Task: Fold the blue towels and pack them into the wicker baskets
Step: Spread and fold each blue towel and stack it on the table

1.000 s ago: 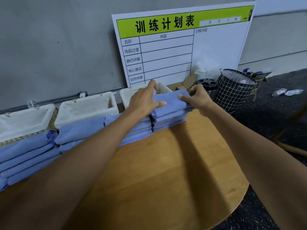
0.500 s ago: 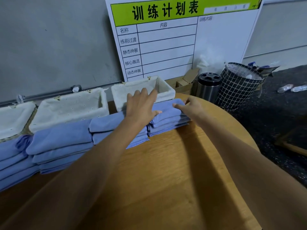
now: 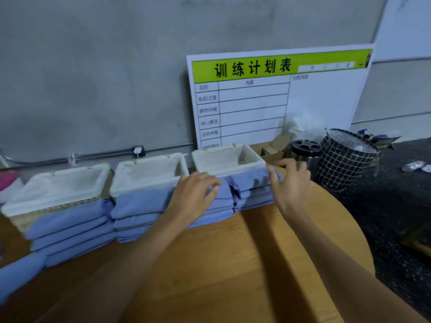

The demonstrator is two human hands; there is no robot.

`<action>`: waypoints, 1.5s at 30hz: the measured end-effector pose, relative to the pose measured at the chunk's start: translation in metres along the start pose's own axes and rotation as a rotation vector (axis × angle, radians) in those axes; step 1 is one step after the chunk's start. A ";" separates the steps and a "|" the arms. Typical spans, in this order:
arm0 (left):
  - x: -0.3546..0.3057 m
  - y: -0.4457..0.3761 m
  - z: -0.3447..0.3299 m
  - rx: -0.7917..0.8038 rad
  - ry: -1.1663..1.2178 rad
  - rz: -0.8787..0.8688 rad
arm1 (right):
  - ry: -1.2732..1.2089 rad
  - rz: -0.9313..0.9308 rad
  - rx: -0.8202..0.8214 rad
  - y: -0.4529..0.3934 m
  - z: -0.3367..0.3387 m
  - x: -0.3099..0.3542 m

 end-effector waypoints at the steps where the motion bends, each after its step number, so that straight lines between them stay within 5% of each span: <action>1: 0.010 0.020 0.018 -0.002 0.023 0.030 | -0.049 0.070 -0.005 0.014 0.008 0.014; 8: 0.080 0.163 0.123 0.279 -0.100 0.292 | -0.308 0.341 0.407 0.159 0.009 0.128; 12: 0.101 0.215 0.161 0.233 -0.129 0.416 | -0.330 0.447 0.649 0.221 -0.004 0.189; 19: 0.165 0.262 0.226 0.091 -0.199 0.608 | -0.419 0.492 0.731 0.266 -0.014 0.280; 25: 0.237 0.294 0.289 -0.017 -0.523 0.695 | -0.516 0.502 0.895 0.313 -0.040 0.321; 32: 0.300 0.315 0.313 0.280 -0.544 0.963 | -0.574 0.510 0.993 0.341 -0.060 0.365; 36: 0.319 0.328 0.307 0.158 -0.366 1.102 | -0.594 0.525 0.985 0.341 -0.067 0.386; 45: 0.271 0.284 0.330 -0.139 -0.083 0.701 | -0.768 0.376 1.102 0.328 -0.075 0.426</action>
Point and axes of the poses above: each hand's wrist, its own y-axis away from the middle knuckle, its own z-axis out of the back of the hand, x = y × z, the point moved 4 cm from there along -y, towards the middle knuckle, and after that the axes turned 11 degrees about -x, right-handed, at the moved point
